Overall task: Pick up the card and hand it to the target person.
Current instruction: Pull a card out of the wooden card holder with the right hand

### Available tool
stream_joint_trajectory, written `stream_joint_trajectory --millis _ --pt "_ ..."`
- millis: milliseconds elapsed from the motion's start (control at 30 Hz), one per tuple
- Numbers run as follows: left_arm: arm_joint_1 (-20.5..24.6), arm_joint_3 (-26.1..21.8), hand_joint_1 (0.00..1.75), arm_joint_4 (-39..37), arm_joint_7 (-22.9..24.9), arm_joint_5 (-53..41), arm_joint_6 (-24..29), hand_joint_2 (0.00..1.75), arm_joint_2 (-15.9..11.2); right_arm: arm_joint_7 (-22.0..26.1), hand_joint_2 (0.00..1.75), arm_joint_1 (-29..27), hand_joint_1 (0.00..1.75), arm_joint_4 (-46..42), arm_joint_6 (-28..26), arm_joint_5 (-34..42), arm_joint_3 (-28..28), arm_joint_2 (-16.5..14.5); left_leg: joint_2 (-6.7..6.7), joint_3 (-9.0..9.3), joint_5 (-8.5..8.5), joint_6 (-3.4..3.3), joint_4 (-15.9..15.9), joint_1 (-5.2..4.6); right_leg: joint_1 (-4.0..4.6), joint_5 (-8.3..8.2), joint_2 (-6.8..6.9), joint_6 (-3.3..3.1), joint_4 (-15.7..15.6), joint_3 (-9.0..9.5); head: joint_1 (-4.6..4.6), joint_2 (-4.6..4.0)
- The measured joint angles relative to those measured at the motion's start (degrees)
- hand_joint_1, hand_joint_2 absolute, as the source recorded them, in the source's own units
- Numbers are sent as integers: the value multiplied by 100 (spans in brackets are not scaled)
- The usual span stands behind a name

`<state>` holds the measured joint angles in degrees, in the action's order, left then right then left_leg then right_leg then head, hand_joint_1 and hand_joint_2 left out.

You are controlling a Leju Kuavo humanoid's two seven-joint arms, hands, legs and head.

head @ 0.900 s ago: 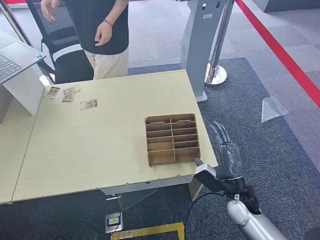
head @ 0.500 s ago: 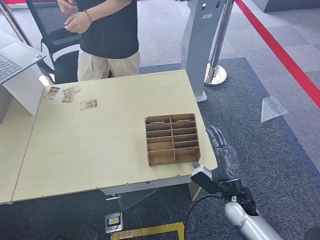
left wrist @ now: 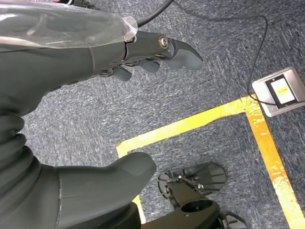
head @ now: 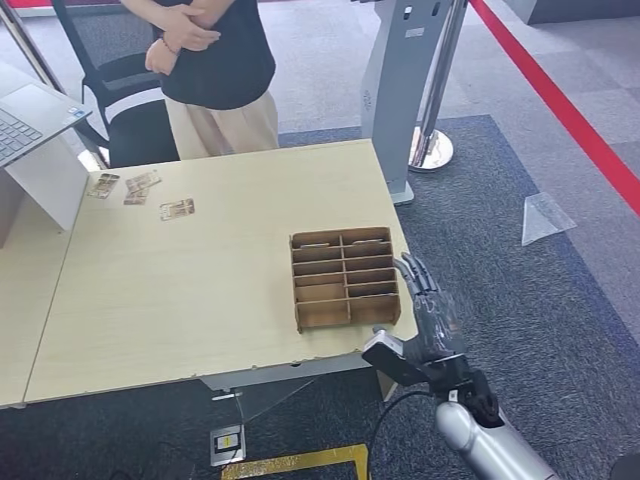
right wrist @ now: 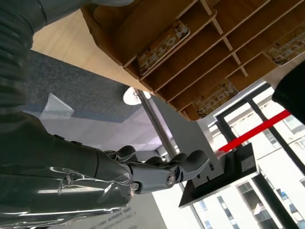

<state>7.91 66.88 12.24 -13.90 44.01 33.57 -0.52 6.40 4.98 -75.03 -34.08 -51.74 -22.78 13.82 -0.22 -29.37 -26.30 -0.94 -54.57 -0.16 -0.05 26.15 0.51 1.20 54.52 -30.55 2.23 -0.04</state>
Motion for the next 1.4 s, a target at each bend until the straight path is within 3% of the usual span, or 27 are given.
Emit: stream_joint_trajectory --millis 300,433,1200,1267,1333,1400 --pt "62 2 0 0 9 -98 -70 175 -1 -912 175 374 0 384 513 -1494 -229 -66 0 0 0 0 -1 0 0 0 1 0 0 1 0 2" --pt "84 3 0 0 40 -127 -113 175 -1 -1071 175 482 0 532 735 -1727 -304 -97 0 -1 0 0 -1 0 0 0 0 0 0 0 0 1" --pt "67 40 0 0 203 -326 -255 175 43 -674 175 635 20 967 620 -1294 -345 -171 1 1 0 0 -2 0 0 0 -1 0 0 0 0 0" --pt "62 58 0 0 215 -347 -277 175 51 -633 175 635 38 951 617 -1270 -337 -171 1 0 0 0 -2 0 0 0 -1 0 0 0 0 0" --pt "58 68 0 0 229 -372 -290 175 61 -609 175 636 111 923 610 -1257 -333 -172 1 0 0 0 -2 0 0 0 -1 0 0 0 0 0" --pt "53 70 0 0 237 -382 -291 175 73 -597 175 638 172 890 608 -1250 -332 -173 0 0 0 0 -2 0 0 0 0 0 0 0 0 0"
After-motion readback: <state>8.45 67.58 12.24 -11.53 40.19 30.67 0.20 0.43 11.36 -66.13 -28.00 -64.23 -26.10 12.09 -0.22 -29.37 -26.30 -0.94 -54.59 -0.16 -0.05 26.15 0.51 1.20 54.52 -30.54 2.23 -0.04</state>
